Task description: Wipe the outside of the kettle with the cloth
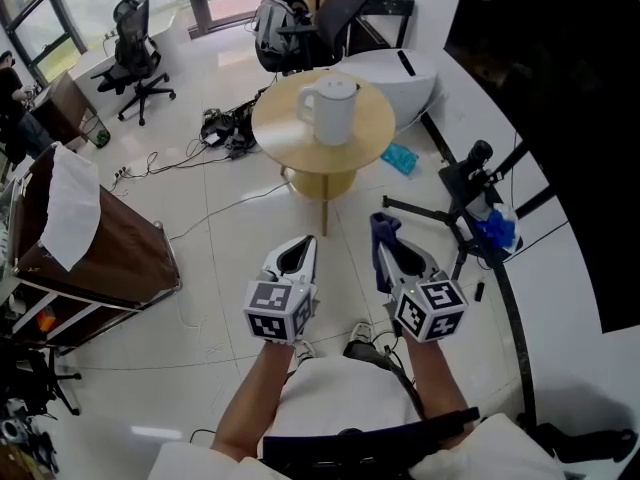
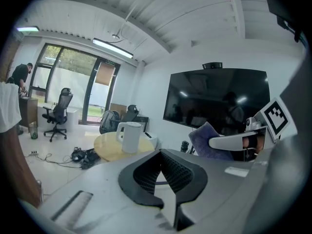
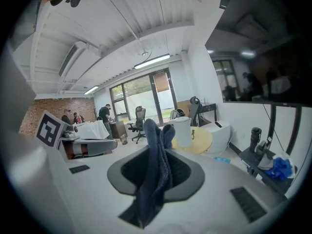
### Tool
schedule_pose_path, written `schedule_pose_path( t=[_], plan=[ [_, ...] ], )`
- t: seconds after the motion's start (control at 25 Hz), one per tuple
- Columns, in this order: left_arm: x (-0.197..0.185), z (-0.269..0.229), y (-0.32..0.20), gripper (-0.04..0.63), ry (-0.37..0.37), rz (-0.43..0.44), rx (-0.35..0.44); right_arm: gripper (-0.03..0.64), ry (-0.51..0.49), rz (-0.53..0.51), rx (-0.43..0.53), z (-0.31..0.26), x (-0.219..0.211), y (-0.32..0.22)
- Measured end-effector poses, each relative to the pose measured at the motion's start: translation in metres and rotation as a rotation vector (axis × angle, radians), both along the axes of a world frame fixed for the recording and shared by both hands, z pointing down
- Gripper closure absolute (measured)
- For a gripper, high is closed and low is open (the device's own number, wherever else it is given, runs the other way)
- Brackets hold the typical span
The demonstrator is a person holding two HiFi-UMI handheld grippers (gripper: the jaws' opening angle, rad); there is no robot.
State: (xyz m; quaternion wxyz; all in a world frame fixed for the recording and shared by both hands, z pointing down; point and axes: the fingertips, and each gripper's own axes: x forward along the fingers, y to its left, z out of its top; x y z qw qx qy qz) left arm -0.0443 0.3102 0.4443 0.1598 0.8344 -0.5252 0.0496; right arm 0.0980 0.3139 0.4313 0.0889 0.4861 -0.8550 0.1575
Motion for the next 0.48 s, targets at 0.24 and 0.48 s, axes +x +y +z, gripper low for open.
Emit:
schedule_pose_path(
  t=[0.24, 0.48],
  plan=[
    [-0.002, -0.002, -0.007, 0.589, 0.007, -0.007, 0.010, 0.535, -0.003, 0.010, 0.010, -0.001, 0.002, -0.005],
    [0.002, 0.000, -0.015, 0.589, 0.011, -0.009, 0.015, 0.535, -0.004, 0.017, 0.015, 0.000, 0.008, -0.014]
  ],
)
